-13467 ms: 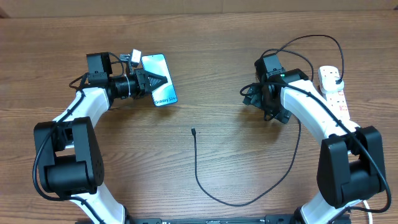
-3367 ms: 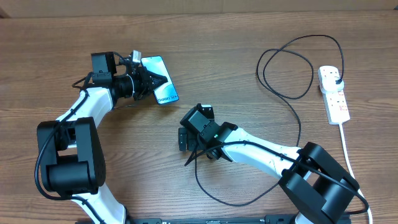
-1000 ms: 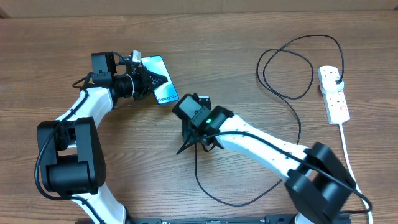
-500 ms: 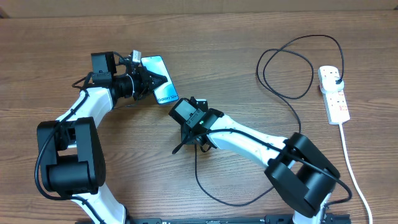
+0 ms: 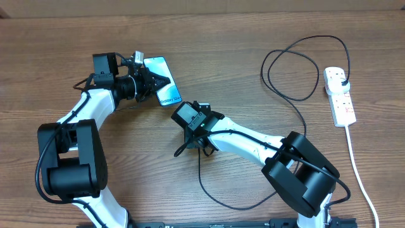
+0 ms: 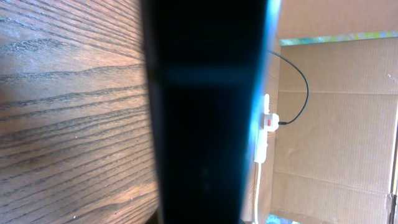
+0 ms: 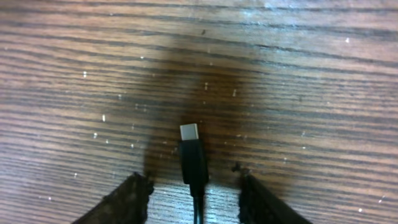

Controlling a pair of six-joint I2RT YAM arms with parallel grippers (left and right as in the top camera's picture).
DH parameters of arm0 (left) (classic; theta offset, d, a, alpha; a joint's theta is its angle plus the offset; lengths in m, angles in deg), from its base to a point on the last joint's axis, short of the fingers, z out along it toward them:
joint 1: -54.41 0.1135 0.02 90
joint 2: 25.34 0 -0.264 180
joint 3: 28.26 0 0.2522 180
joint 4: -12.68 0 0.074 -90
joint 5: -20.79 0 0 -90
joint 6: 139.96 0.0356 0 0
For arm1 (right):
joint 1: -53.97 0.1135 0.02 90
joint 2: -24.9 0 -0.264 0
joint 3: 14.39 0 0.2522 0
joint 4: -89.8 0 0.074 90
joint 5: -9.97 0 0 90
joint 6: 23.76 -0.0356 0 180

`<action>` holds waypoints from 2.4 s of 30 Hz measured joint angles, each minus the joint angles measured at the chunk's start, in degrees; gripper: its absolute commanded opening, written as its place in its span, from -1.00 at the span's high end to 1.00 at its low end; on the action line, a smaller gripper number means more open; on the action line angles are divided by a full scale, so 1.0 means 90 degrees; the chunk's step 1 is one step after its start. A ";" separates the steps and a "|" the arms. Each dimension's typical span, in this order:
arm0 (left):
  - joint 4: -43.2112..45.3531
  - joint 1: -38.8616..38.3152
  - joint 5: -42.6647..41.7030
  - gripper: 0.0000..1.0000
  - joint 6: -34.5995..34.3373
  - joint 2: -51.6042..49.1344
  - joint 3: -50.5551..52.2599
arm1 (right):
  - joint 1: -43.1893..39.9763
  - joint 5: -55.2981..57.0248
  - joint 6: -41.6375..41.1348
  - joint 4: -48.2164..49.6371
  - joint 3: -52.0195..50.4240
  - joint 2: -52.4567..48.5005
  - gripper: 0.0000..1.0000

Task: Plug charger to phone and switch on socket
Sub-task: 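Close the right gripper on the cable just below the USB-C plug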

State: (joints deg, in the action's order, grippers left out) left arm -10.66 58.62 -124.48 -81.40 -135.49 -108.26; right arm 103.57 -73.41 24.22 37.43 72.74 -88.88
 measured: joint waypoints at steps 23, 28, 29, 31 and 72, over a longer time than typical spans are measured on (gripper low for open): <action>0.0002 0.0000 0.0002 0.92 0.0000 0.0000 0.0000 | 0.0000 0.0007 0.0010 0.0019 0.0000 0.0000 -0.35; 0.0000 0.0000 0.0000 0.91 0.0000 0.0000 0.0000 | 0.0000 0.0024 0.0080 0.0012 0.0002 0.0000 -0.50; 0.0000 0.0000 0.0002 0.91 -0.0002 0.0000 0.0000 | 0.0000 0.0029 0.0136 -0.0029 0.0012 0.0002 -0.54; 0.0002 0.0000 0.0002 0.91 0.0000 0.0000 0.0000 | -0.0010 0.0024 0.0238 -0.0185 0.0058 0.0002 -0.61; 0.0000 0.0000 0.0002 0.91 0.0000 0.0000 0.0000 | -0.0119 -0.0087 0.0495 -0.0141 -0.0160 0.0100 0.74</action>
State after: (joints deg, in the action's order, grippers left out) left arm -10.66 58.62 -124.46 -81.40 -135.49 -108.26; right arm 102.50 -74.20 28.67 36.16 71.30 -87.98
